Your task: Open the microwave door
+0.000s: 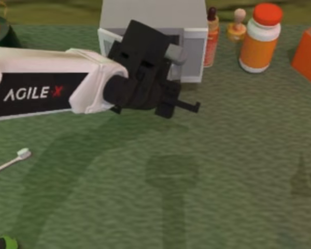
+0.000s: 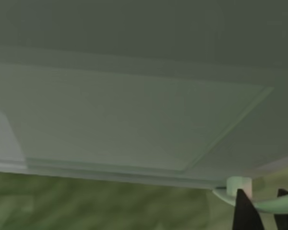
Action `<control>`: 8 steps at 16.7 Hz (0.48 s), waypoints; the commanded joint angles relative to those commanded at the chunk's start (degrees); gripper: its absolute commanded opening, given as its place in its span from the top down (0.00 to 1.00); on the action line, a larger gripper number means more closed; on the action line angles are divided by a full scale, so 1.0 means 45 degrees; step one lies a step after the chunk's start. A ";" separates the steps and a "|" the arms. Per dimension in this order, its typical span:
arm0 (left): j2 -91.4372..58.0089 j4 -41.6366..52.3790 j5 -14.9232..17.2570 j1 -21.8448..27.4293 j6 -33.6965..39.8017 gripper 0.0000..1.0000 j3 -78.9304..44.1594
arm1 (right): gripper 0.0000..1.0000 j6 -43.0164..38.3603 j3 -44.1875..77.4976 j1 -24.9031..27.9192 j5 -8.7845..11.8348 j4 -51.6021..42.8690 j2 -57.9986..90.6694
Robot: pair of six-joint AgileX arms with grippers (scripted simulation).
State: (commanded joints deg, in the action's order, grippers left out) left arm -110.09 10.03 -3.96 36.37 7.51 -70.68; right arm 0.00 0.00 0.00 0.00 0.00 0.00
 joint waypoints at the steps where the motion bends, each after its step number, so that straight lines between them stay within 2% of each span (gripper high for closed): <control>1: 0.0082 -0.0048 0.0066 -0.0056 -0.0108 1.00 0.0074 | 0.00 0.0000 0.0000 0.0000 0.0000 0.0000 0.0000; 8: 0.0240 -0.0136 0.0258 -0.0209 -0.0442 1.00 0.0313 | 0.00 0.0000 0.0000 0.0000 0.0000 0.0000 0.0000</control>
State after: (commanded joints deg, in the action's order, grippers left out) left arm -109.00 9.42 -2.80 35.43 5.52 -69.27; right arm 0.00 0.00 0.00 0.00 0.00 0.00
